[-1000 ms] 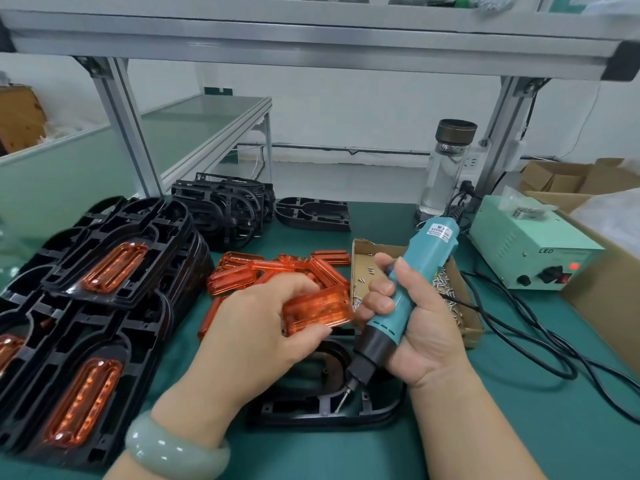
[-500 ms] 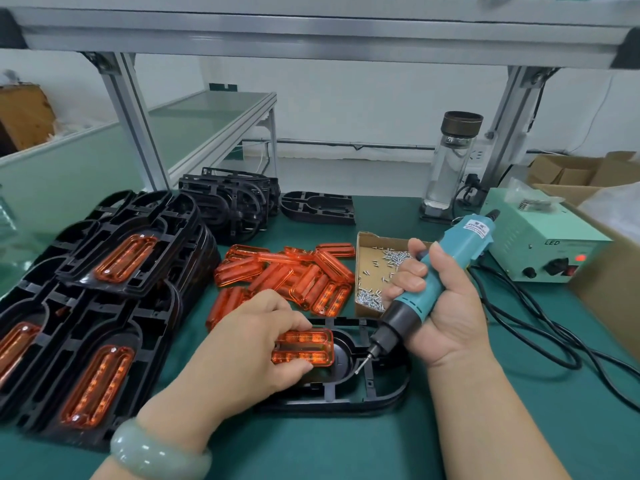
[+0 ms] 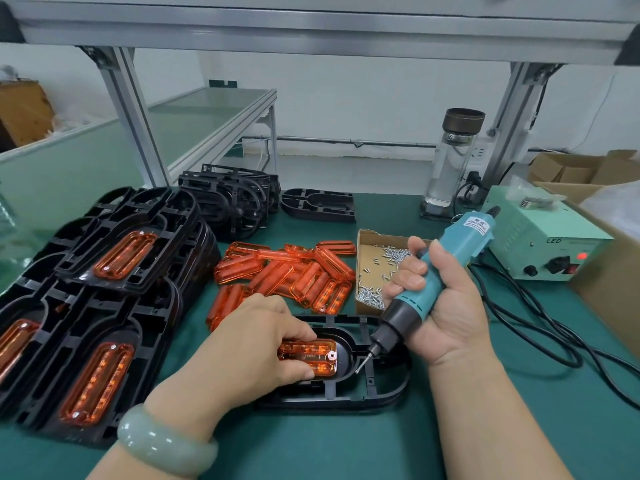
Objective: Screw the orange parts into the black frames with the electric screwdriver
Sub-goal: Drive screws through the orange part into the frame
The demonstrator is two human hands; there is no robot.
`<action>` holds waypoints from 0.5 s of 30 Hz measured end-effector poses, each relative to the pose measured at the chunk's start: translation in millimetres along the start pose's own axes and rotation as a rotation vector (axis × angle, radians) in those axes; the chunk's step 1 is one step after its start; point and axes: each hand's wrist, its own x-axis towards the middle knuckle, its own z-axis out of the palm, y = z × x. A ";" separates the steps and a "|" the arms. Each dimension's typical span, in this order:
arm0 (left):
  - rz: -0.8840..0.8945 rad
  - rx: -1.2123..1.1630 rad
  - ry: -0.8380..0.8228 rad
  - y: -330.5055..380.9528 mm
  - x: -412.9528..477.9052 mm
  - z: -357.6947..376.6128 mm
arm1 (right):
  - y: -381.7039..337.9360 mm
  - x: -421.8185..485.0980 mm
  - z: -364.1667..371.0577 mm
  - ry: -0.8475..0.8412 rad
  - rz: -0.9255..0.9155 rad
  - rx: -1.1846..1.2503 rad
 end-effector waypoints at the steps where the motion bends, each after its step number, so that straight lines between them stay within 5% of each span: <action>1: 0.004 0.017 -0.005 0.4 0.8 -0.3 | -0.2 -0.3 -0.5 -0.004 0.000 -0.002; 15: -0.009 -0.050 -0.012 1.6 -4.6 -0.5 | 0.2 0.6 -0.7 0.003 -0.005 -0.018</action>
